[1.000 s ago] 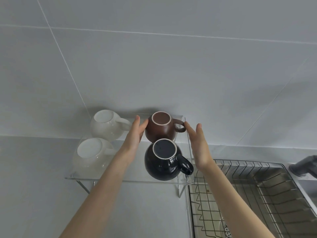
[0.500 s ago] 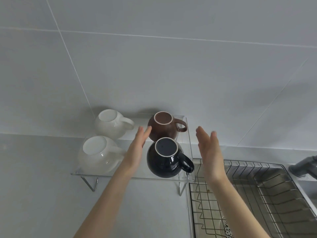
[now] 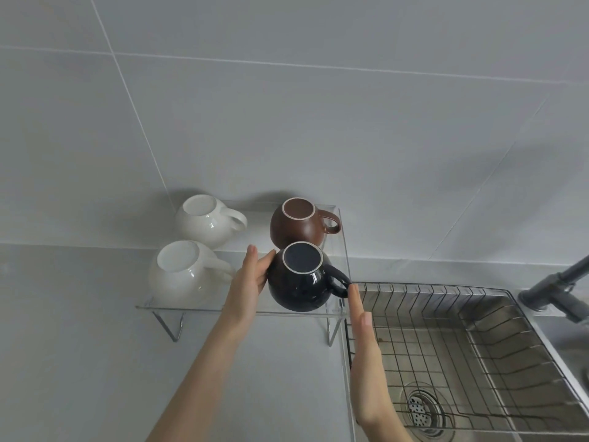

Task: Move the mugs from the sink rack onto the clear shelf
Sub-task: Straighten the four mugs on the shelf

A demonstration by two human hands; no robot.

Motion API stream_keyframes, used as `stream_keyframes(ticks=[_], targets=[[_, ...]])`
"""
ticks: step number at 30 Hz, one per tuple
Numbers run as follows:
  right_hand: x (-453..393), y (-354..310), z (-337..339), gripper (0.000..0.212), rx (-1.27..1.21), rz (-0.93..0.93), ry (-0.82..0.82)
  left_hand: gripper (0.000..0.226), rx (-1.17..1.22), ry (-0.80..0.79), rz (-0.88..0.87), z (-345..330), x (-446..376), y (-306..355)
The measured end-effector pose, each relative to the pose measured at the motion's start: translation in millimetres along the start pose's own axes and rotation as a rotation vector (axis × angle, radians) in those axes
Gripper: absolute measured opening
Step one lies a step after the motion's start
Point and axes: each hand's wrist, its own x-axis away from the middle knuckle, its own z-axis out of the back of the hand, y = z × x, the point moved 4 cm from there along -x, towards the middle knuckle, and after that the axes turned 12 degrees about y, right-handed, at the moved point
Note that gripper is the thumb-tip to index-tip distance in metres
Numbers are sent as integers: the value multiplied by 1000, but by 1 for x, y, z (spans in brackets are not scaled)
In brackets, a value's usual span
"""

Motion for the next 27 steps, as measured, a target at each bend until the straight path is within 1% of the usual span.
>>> stream_keyframes(ticks=[2, 4, 6, 9, 11, 14, 16, 23, 27], targets=[[-4, -3, 3, 57, -15, 14, 0, 57, -11, 21, -19, 1, 6, 4], [-7, -7, 3, 51, -4, 30, -7, 52, -10, 26, -30, 0, 13, 7], [-10, -7, 3, 48, 12, 43, -10, 55, 4, 27, -21, 0, 19, 8], [-14, -7, 3, 55, 21, 51, -14, 59, 14, 53, 25, 4, 22, 4], [-16, -7, 3, 54, 28, 54, -20, 58, 22, 55, 36, 4, 25, 4], [-18, -9, 2, 54, 22, 53, -31, 57, 50, 48, 16, 1, 30, 7], [-19, -9, 2, 59, 24, 47, -33, 56, 65, 52, 6, 1, 32, 7], [-20, -10, 0, 66, -1, 26, -37, 57, 75, 80, 33, 2, 31, 0], [-19, -12, -2, 67, -20, 13, -12, 50, 52, 84, 26, 0, 32, 1]])
